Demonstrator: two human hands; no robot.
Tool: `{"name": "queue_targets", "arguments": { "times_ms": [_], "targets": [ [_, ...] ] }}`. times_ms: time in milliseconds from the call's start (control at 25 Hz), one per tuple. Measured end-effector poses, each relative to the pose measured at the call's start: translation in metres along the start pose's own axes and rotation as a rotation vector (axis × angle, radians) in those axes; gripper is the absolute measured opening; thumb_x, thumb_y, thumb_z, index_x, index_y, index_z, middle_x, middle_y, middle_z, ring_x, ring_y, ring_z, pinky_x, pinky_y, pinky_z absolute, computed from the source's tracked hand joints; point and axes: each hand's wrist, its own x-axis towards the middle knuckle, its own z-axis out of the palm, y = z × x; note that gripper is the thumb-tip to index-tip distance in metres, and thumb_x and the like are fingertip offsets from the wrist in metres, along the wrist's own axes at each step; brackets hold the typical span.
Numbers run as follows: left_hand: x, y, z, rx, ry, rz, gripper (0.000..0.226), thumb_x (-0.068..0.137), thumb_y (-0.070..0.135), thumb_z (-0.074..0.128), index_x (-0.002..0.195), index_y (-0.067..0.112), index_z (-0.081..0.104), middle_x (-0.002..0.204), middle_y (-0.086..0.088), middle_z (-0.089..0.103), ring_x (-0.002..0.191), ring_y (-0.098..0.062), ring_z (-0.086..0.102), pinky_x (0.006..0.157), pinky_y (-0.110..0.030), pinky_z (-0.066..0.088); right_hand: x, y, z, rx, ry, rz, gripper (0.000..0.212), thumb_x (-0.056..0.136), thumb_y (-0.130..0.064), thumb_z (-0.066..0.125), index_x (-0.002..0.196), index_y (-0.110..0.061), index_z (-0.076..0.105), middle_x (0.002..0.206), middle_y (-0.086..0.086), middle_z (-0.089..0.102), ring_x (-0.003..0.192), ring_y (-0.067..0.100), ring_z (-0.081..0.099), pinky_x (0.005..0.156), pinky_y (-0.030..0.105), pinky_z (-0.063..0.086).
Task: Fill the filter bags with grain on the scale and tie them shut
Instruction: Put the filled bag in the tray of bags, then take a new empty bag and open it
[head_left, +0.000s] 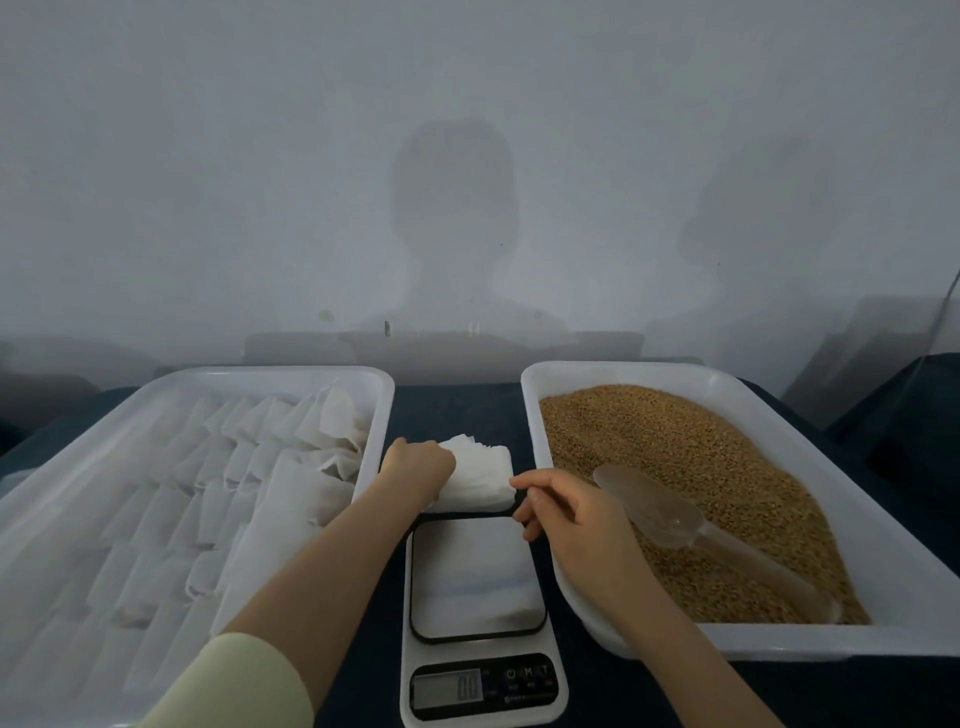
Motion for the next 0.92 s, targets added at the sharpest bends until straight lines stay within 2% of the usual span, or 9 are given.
{"name": "queue_targets", "arguments": {
  "times_ms": [80,240,400,560,640,720,800,920],
  "targets": [
    [-0.004,0.001,0.000,-0.023,-0.009,0.004,0.040,0.087,0.018,0.067,0.123,0.010,0.049,0.121,-0.006,0.059,0.112,-0.025,0.057,0.096,-0.032,0.035,0.000,0.000,-0.001,-0.004,0.001,-0.003,0.027,0.095,-0.005,0.047,0.097,-0.025,0.066,0.074,-0.005,0.065,0.065,0.005,0.062,0.064,0.013,0.048],
    [-0.012,-0.001,-0.004,-0.095,-0.037,-0.010,0.030,0.090,0.004,0.059,0.120,0.007,0.055,0.123,-0.009,0.056,0.111,-0.027,0.058,0.086,-0.031,0.042,0.000,0.000,0.000,-0.010,-0.006,0.007,0.026,0.095,-0.006,0.047,0.098,-0.024,0.066,0.074,-0.005,0.066,0.066,0.005,0.062,0.064,0.015,0.049],
    [-0.020,0.001,-0.007,-0.157,-0.039,-0.032,0.030,0.089,0.005,0.062,0.118,0.005,0.056,0.120,-0.010,0.055,0.107,-0.028,0.060,0.084,-0.033,0.046,0.000,0.000,0.000,-0.011,-0.016,0.014,0.028,0.095,-0.007,0.047,0.096,-0.028,0.065,0.075,-0.003,0.066,0.067,0.007,0.063,0.066,0.017,0.050],
    [-0.020,0.000,-0.009,-0.180,0.015,-0.069,0.022,0.088,0.004,0.061,0.110,0.007,0.059,0.102,-0.008,0.057,0.098,-0.025,0.063,0.072,-0.028,0.041,0.001,0.001,0.000,-0.039,-0.026,0.012,0.029,0.095,-0.006,0.047,0.095,-0.030,0.064,0.074,-0.003,0.066,0.066,0.006,0.062,0.066,0.015,0.049],
    [-0.020,-0.002,-0.011,-0.246,0.032,-0.108,0.018,0.090,0.011,0.060,0.108,0.008,0.061,0.095,-0.004,0.059,0.094,-0.023,0.064,0.071,-0.028,0.041,0.000,0.000,0.000,-0.044,-0.027,0.009,0.029,0.095,-0.005,0.048,0.095,-0.029,0.065,0.074,-0.003,0.066,0.066,0.006,0.062,0.066,0.014,0.048],
    [-0.020,-0.002,-0.013,-0.369,0.028,-0.137,0.018,0.093,0.020,0.059,0.107,0.010,0.063,0.102,-0.004,0.065,0.093,-0.022,0.064,0.072,-0.028,0.043,0.000,0.000,0.000,-0.049,-0.032,0.003,0.030,0.095,-0.004,0.048,0.094,-0.029,0.065,0.074,-0.003,0.066,0.066,0.007,0.063,0.066,0.014,0.048],
    [-0.023,-0.004,-0.018,-0.487,0.085,-0.163,0.018,0.095,0.014,0.053,0.106,0.008,0.065,0.104,-0.007,0.067,0.092,-0.024,0.064,0.073,-0.028,0.044,-0.001,0.000,-0.002,-0.054,-0.038,-0.004,0.030,0.095,-0.004,0.048,0.094,-0.028,0.065,0.074,-0.003,0.066,0.067,0.007,0.063,0.066,0.014,0.048],
    [-0.036,-0.017,-0.033,-0.719,0.345,-0.241,0.019,0.097,0.006,0.042,0.094,0.003,0.061,0.095,-0.011,0.065,0.087,-0.027,0.061,0.069,-0.030,0.045,0.000,0.000,-0.001,-0.052,-0.037,0.002,0.029,0.095,-0.006,0.049,0.095,-0.030,0.065,0.076,-0.005,0.066,0.068,0.005,0.062,0.066,0.013,0.047]
  ]
}}
